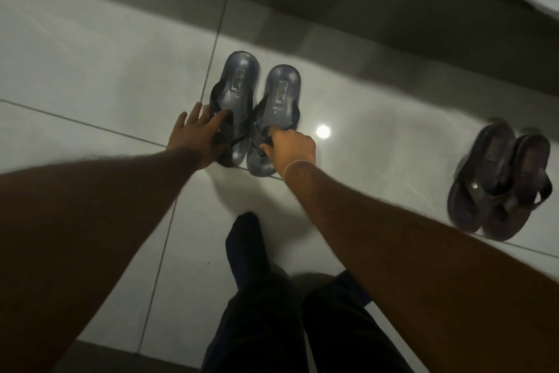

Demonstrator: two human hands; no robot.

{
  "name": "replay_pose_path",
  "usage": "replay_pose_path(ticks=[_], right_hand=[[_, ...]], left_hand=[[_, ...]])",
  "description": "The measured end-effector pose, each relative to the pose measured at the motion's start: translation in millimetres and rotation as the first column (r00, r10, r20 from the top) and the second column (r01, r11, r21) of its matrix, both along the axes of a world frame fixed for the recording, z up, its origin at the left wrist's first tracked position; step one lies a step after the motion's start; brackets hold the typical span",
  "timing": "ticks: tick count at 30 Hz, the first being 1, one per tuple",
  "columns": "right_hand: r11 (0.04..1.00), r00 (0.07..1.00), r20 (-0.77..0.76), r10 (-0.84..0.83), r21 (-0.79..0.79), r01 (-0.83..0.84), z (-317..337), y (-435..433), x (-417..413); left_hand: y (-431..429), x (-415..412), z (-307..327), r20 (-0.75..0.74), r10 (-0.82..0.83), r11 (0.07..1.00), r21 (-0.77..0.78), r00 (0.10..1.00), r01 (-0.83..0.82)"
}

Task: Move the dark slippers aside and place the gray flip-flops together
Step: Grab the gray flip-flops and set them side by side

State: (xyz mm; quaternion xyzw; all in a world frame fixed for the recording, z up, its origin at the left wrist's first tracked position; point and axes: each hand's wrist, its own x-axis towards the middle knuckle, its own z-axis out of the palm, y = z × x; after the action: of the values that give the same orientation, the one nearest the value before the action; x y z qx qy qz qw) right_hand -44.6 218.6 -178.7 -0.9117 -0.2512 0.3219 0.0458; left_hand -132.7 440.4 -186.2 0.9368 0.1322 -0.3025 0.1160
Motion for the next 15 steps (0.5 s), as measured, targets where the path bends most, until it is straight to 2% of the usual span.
replay_pose_path(ticks=[15], right_hand=[[0.999, 1.0, 0.002, -0.03, -0.022, 0.03, 6, 3, 3]], left_hand=[[-5, -4, -17, 0.045, 0.029, 0.999, 0.044, 0.999, -0.031]])
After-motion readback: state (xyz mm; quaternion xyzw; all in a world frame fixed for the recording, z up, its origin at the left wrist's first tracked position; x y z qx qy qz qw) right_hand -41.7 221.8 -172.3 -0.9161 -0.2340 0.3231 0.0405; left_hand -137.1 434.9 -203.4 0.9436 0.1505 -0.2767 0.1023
